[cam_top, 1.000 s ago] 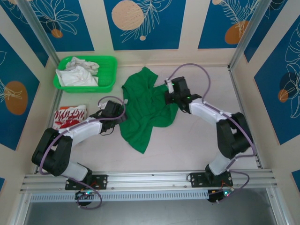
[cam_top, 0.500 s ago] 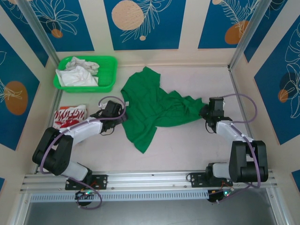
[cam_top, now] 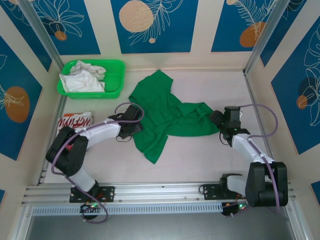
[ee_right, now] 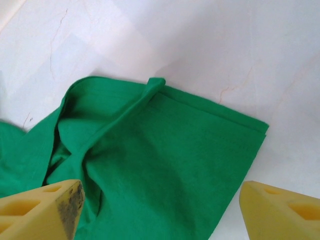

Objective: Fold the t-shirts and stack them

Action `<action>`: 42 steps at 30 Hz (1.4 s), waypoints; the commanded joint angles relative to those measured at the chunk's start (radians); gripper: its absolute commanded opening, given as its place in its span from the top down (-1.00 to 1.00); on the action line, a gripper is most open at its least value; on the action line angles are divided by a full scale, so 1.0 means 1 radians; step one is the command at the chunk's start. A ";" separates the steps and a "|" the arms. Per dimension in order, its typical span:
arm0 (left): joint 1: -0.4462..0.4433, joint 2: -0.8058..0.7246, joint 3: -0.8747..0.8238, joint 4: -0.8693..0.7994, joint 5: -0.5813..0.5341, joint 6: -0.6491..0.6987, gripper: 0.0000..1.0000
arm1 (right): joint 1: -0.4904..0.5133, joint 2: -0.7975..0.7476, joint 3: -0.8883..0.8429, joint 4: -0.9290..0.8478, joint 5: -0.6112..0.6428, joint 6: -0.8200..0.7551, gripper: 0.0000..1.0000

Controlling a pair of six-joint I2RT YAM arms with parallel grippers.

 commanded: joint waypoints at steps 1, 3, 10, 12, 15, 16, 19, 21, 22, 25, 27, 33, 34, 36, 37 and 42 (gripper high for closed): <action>-0.046 0.059 0.049 -0.121 0.035 -0.091 -0.31 | 0.027 -0.008 -0.006 -0.020 0.012 -0.005 -0.62; -0.051 0.089 0.063 -0.123 0.053 -0.106 -0.25 | 0.039 -0.002 -0.001 -0.019 0.015 -0.010 -0.62; -0.073 0.088 0.080 -0.175 0.065 -0.135 -0.19 | 0.050 0.011 0.000 -0.016 0.010 -0.014 -0.62; -0.090 0.063 0.078 -0.205 0.050 -0.141 -0.27 | 0.050 0.014 0.001 -0.016 0.009 -0.016 -0.62; -0.107 0.020 0.056 -0.225 0.048 -0.155 -0.29 | 0.052 0.020 0.003 -0.008 0.002 -0.019 -0.62; -0.112 0.008 0.046 -0.225 0.051 -0.161 -0.28 | 0.051 0.023 0.004 -0.006 0.000 -0.020 -0.62; -0.120 0.002 0.028 -0.205 0.064 -0.169 -0.26 | 0.053 0.035 0.005 0.002 -0.011 -0.022 -0.62; -0.119 0.020 0.035 -0.199 0.058 -0.168 -0.21 | 0.056 0.043 0.006 0.009 -0.018 -0.020 -0.62; -0.118 0.034 0.044 -0.195 0.058 -0.167 -0.19 | 0.056 0.045 0.005 0.011 -0.022 -0.018 -0.62; -0.117 0.062 0.067 -0.177 0.065 -0.165 -0.13 | 0.061 0.041 0.005 0.009 -0.029 -0.016 -0.62; -0.115 0.078 0.081 -0.175 0.064 -0.161 -0.10 | 0.064 0.034 0.003 0.005 -0.028 -0.019 -0.62; -0.099 0.115 0.088 -0.168 0.056 -0.152 -0.01 | 0.062 0.016 -0.006 -0.006 -0.023 -0.024 -0.62; -0.095 0.119 0.087 -0.165 0.058 -0.152 0.04 | 0.062 0.015 -0.007 -0.009 -0.024 -0.024 -0.62; -0.093 0.126 0.086 -0.156 0.065 -0.151 0.20 | 0.062 0.013 -0.008 -0.009 -0.025 -0.022 -0.62; -0.091 0.129 0.087 -0.155 0.068 -0.149 0.30 | 0.062 0.013 -0.007 -0.014 -0.025 -0.022 -0.62; -0.090 0.119 0.084 -0.156 0.061 -0.144 0.93 | 0.055 -0.020 -0.006 -0.054 -0.005 -0.012 -0.62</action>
